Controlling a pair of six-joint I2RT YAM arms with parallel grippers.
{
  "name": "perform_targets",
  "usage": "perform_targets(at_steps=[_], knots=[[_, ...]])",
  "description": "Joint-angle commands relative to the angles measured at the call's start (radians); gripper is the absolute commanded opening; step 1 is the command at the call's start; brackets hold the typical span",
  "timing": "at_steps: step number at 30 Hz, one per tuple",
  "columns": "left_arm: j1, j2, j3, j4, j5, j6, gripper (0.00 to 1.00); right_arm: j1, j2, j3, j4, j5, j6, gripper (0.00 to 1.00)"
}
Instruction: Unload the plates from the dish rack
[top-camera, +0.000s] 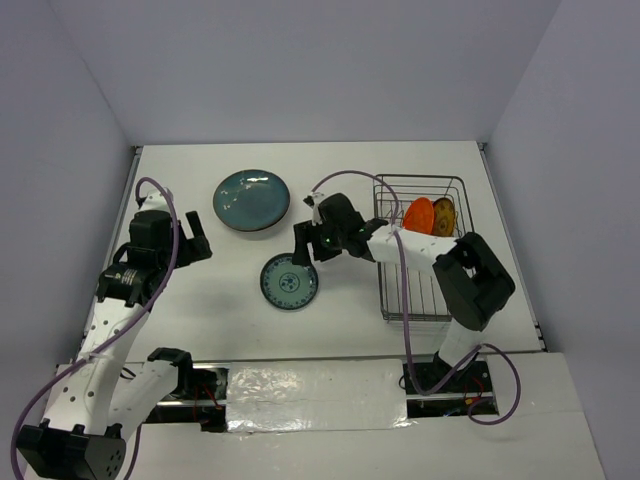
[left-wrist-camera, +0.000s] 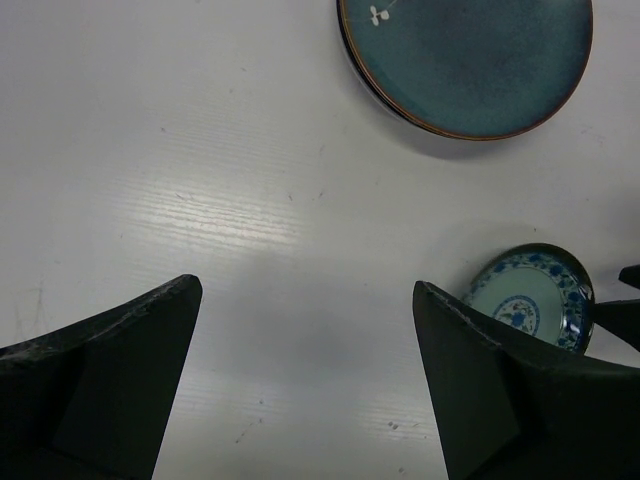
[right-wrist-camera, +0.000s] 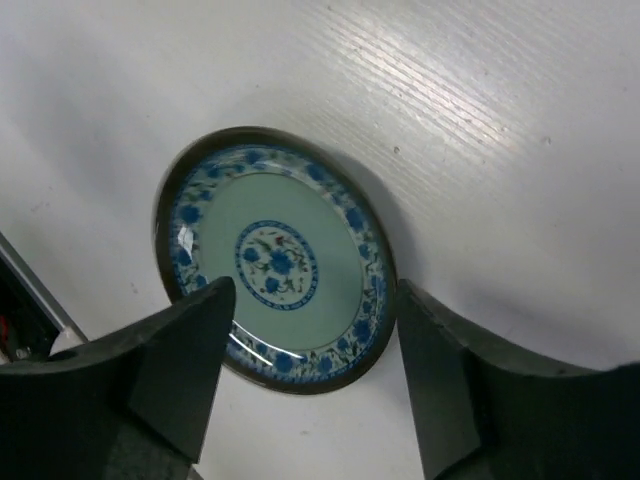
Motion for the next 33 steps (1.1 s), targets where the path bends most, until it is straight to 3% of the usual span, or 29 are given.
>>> perform_targets(at_steps=[1,2,6,11,12,16,20,30,33], knots=[[-0.004,-0.002,0.023,0.028,0.030,0.009,0.99,0.003,-0.116,0.021,-0.027,0.089,-0.029,0.79],[-0.004,0.000,0.023,0.030,0.035,0.011,0.99,0.003,-0.146,0.020,-0.050,0.129,-0.028,1.00],[-0.004,0.013,0.024,0.030,0.042,0.012,1.00,0.002,-0.344,0.039,-0.199,0.444,-0.022,1.00],[-0.005,0.012,0.021,0.034,0.053,0.014,1.00,-0.061,-0.407,0.148,-0.546,0.881,-0.083,1.00],[-0.005,0.012,0.020,0.036,0.056,0.015,0.99,-0.087,-0.410,0.155,-0.613,0.907,-0.115,0.98],[-0.005,0.027,0.021,0.039,0.073,0.018,1.00,-0.268,-0.401,0.162,-0.678,0.923,-0.174,0.85],[-0.005,0.036,0.018,0.041,0.084,0.023,1.00,-0.394,-0.412,0.122,-0.608,0.891,-0.236,0.78],[-0.009,0.047,0.020,0.042,0.091,0.027,1.00,-0.486,-0.282,0.103,-0.489,0.857,-0.275,0.51],[-0.010,0.049,0.020,0.041,0.093,0.026,0.99,-0.495,-0.257,0.105,-0.477,0.852,-0.269,0.48]])
